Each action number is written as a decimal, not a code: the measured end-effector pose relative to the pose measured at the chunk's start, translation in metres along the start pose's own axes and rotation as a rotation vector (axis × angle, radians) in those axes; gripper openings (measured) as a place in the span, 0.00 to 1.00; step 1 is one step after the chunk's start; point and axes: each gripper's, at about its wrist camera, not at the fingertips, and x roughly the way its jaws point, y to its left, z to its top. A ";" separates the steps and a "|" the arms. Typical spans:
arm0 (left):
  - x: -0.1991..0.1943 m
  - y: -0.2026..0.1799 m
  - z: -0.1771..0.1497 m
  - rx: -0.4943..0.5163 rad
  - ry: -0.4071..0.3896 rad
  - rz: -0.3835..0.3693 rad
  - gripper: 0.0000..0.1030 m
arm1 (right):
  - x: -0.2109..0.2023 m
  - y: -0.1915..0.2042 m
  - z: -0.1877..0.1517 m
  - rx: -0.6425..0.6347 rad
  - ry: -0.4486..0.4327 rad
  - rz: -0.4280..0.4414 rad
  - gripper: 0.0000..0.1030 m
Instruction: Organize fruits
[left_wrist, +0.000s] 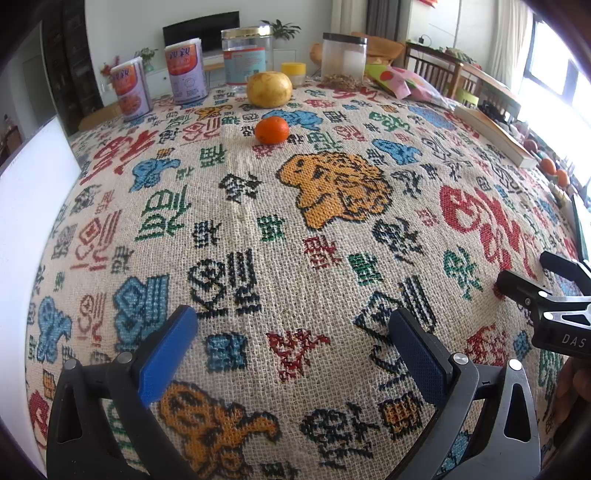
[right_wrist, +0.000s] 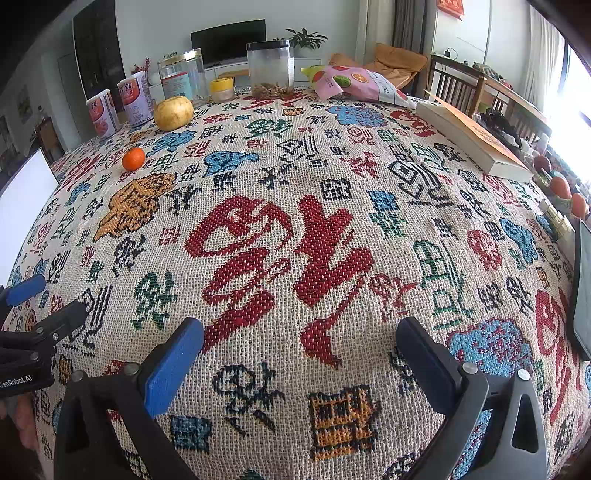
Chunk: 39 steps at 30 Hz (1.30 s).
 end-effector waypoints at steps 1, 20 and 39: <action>0.000 0.000 0.000 0.000 0.000 0.000 1.00 | 0.000 0.000 0.000 0.000 0.000 0.000 1.00; 0.000 0.000 0.000 -0.001 0.000 0.000 1.00 | 0.000 0.000 0.000 0.000 0.000 0.000 1.00; -0.001 0.002 0.003 -0.005 0.012 0.001 0.99 | 0.000 0.000 0.000 0.000 0.000 0.001 1.00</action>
